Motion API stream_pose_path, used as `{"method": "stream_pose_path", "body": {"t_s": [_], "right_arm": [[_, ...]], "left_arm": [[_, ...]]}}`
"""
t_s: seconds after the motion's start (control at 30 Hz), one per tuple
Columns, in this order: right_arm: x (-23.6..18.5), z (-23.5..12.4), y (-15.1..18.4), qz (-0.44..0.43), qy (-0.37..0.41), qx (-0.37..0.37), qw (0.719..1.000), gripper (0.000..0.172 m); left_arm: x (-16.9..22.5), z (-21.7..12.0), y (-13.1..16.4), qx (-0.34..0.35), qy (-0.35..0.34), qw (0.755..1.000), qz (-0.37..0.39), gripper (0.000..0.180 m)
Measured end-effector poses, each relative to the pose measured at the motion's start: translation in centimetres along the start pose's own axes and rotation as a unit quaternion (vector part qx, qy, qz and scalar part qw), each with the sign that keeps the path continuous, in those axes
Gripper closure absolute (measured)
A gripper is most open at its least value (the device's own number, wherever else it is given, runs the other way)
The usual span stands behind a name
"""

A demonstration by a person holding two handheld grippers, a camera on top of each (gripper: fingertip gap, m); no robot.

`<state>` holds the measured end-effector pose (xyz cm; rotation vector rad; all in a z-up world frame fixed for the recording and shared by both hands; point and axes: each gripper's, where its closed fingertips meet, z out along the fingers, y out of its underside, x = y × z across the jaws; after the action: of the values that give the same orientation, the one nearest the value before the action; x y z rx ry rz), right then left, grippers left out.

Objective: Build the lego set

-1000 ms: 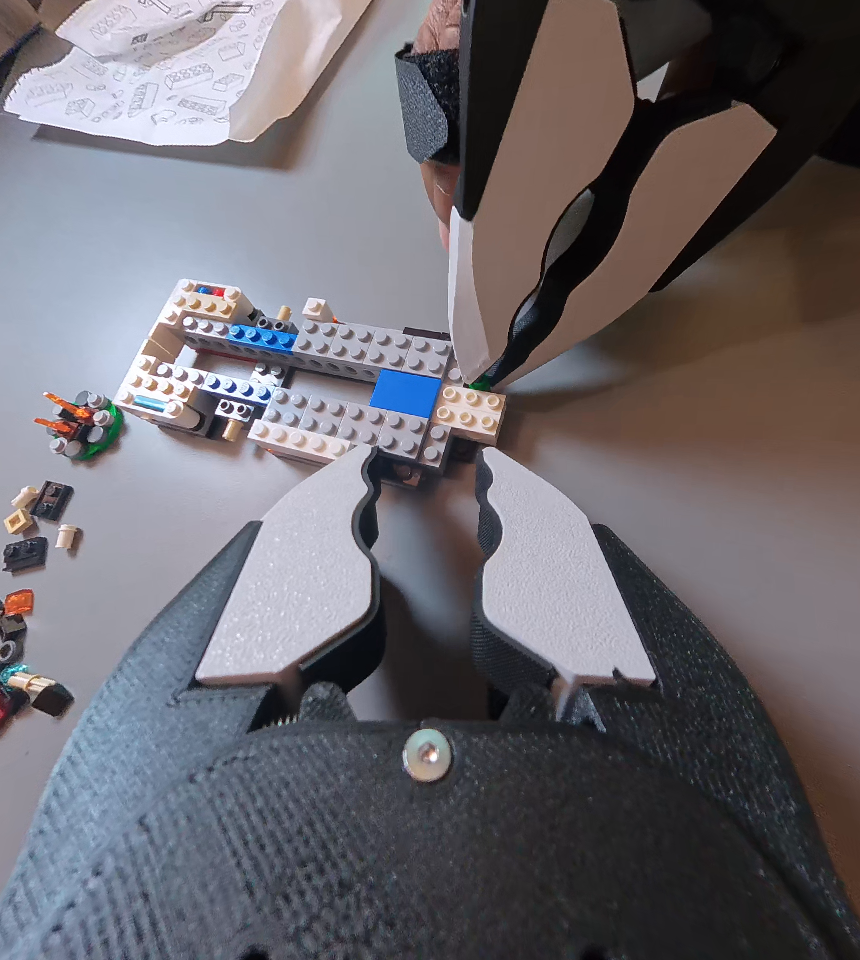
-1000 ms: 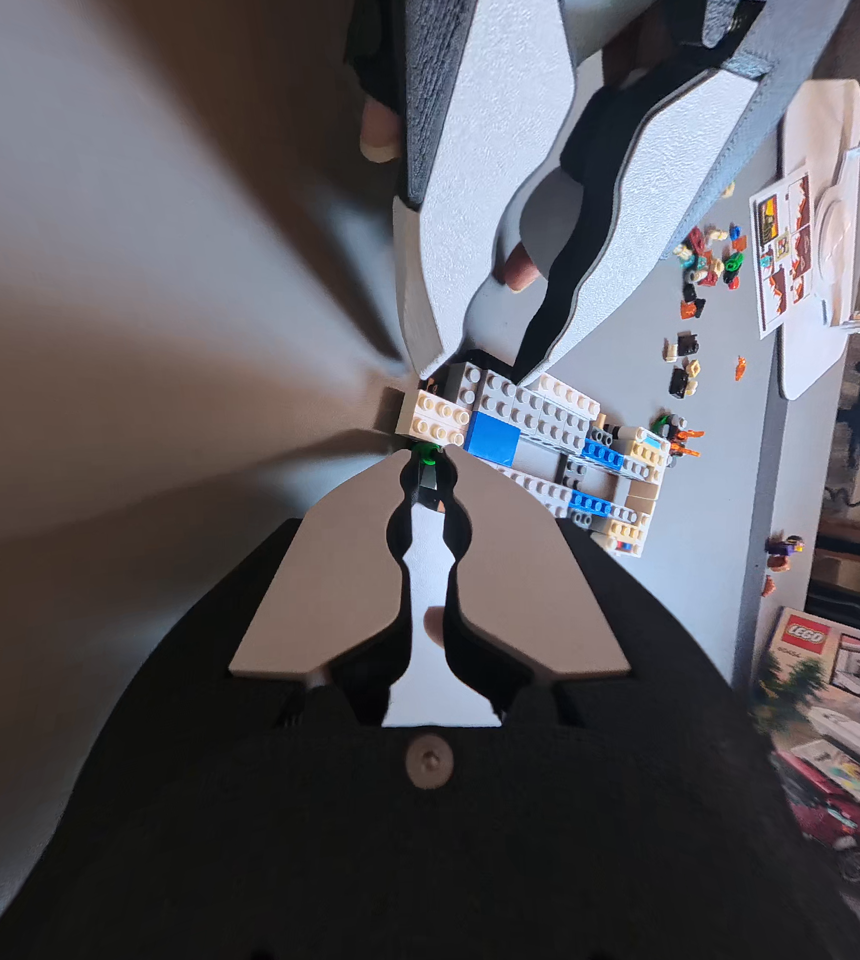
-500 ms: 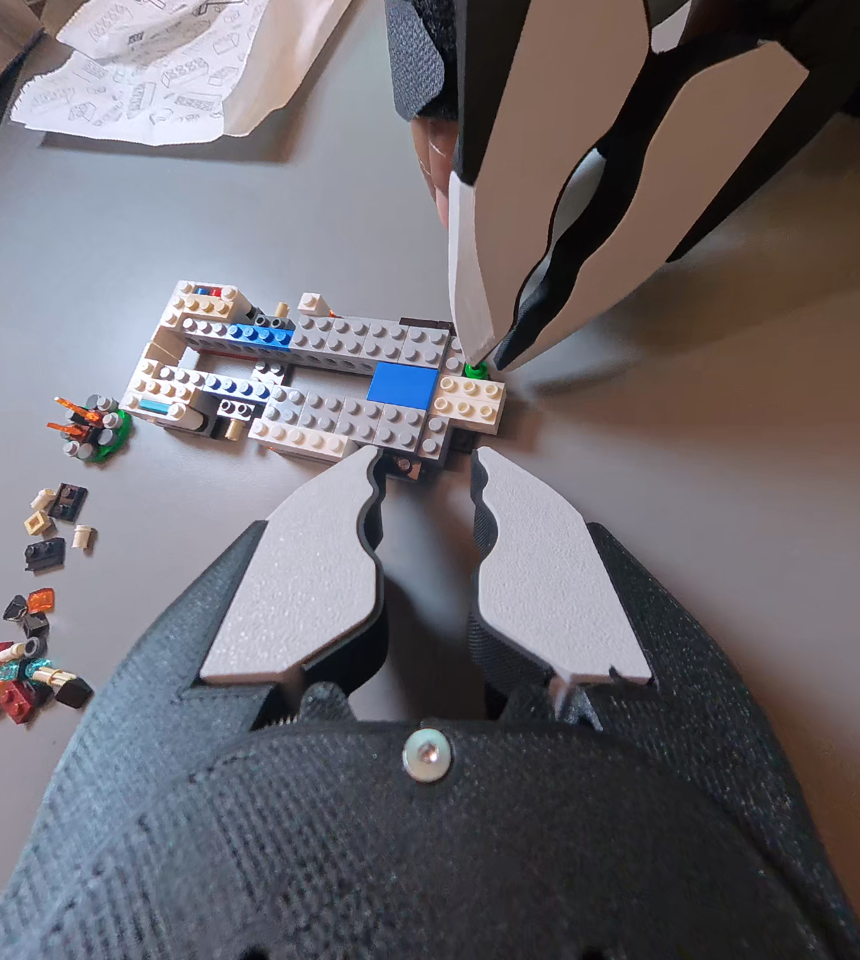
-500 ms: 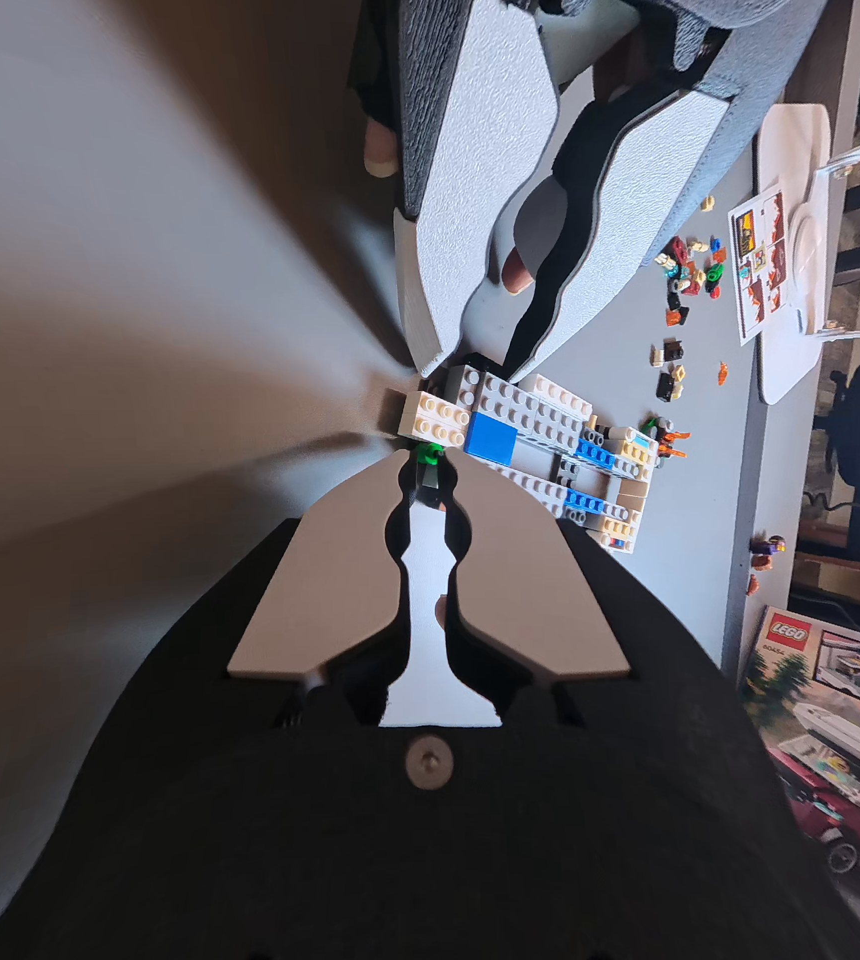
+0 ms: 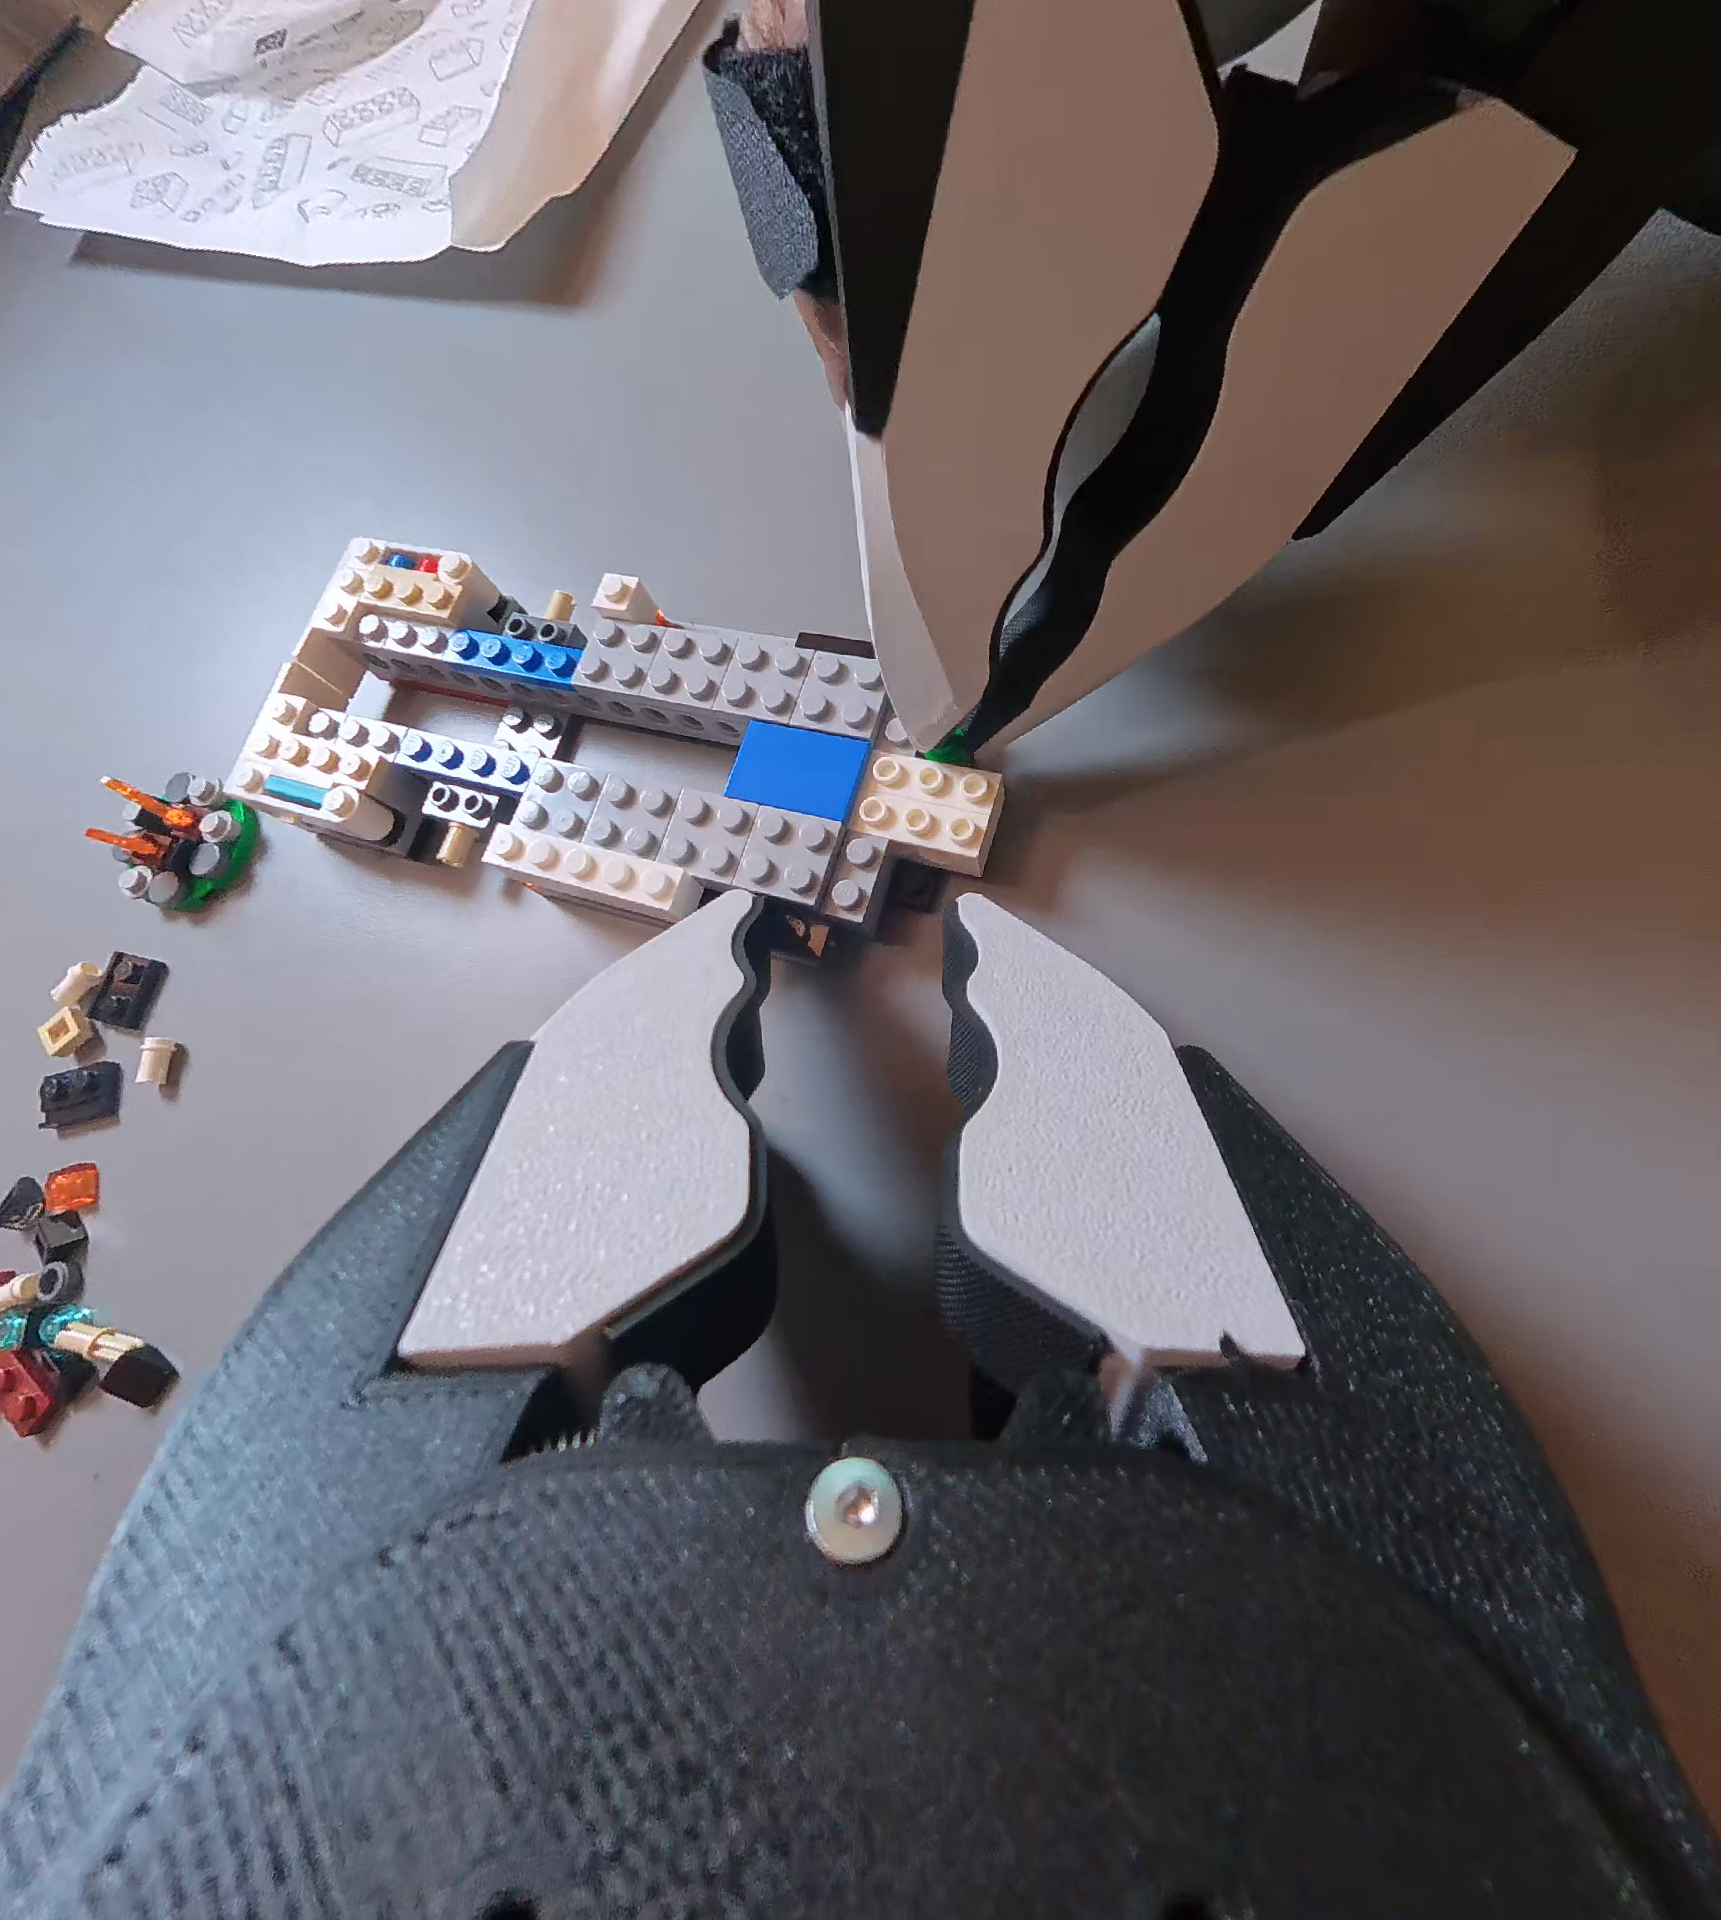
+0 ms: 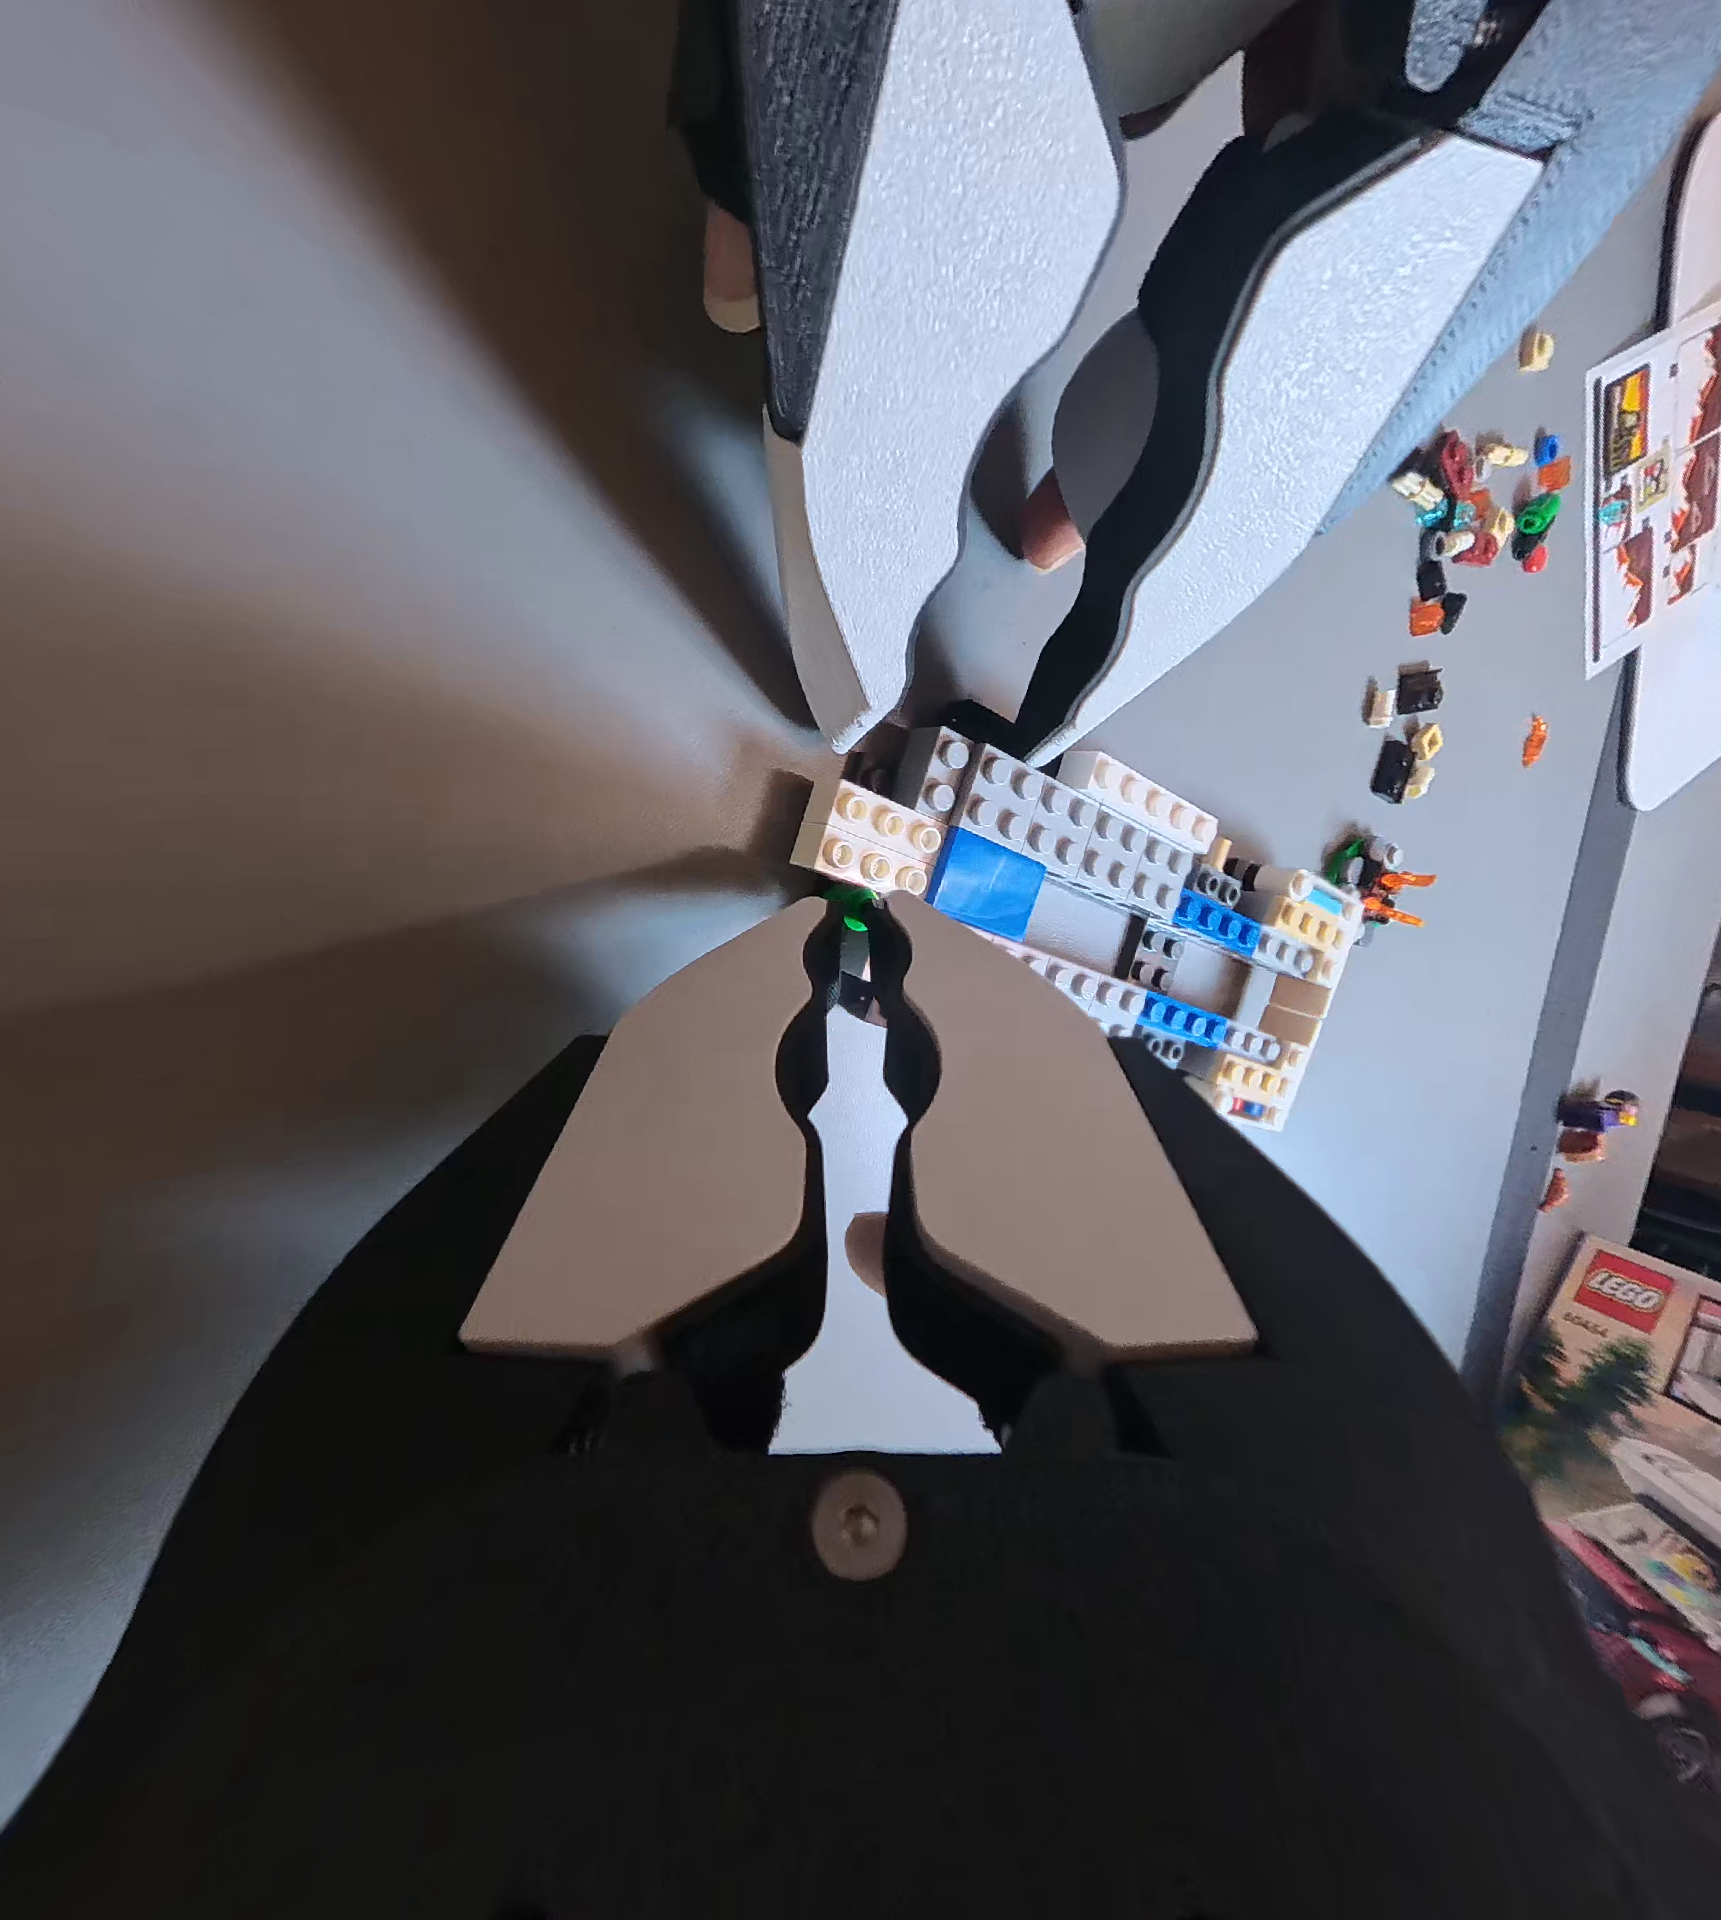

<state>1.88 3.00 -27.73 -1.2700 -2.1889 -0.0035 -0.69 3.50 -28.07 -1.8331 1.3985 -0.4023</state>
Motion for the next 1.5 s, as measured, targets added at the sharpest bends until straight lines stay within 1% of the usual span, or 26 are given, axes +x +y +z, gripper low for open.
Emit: {"method": "stream_pose_path", "body": {"t_s": [0.13, 0.27, 0.43, 0.53, 0.67, 1.2, 1.3, 1.43, 1.5], "right_arm": [[0.02, 0.09, -0.04, 0.007, -0.009, 0.006, 1.0, 0.166], [0.05, 0.16, -0.04, -0.005, 0.003, 0.004, 1.0, 0.165], [0.07, 0.12, -0.17, 0.024, 0.004, 0.023, 0.999, 0.166], [0.0, -0.13, -0.32, 0.042, 0.012, 0.047, 0.998, 0.165], [-0.17, -0.22, -0.53, 0.026, 0.04, 0.06, 0.997, 0.167], [-0.01, -0.16, -0.25, -0.023, 0.08, 0.045, 0.995, 0.168], [0.0, -0.12, -0.18, -0.02, 0.069, 0.038, 0.997, 0.168], [-0.04, -0.03, -0.1, 0.001, 0.028, 0.028, 0.999, 0.168], [-0.09, 0.05, -0.06, -0.004, 0.016, 0.019, 1.0, 0.167]], "left_arm": [[-0.03, 0.0, 0.04, -0.002, -0.001, 1.0, 0.001, 0.148], [-0.05, 0.0, 0.06, -0.004, -0.002, 1.0, 0.002, 0.148], [-0.08, -0.03, 0.04, 0.001, 0.001, 1.0, -0.003, 0.149], [-0.07, -0.09, 0.02, 0.006, 0.003, 1.0, -0.003, 0.15], [-0.02, -0.1, 0.02, 0.005, 0.002, 1.0, 0.002, 0.152], [-0.09, -0.09, 0.04, 0.004, 0.002, 1.0, 0.002, 0.152], [-0.1, -0.07, 0.05, 0.001, 0.0, 1.0, 0.006, 0.152], [-0.11, -0.05, 0.07, -0.001, -0.002, 1.0, 0.008, 0.152], [-0.13, -0.05, 0.09, -0.001, -0.002, 1.0, 0.007, 0.152]]}}
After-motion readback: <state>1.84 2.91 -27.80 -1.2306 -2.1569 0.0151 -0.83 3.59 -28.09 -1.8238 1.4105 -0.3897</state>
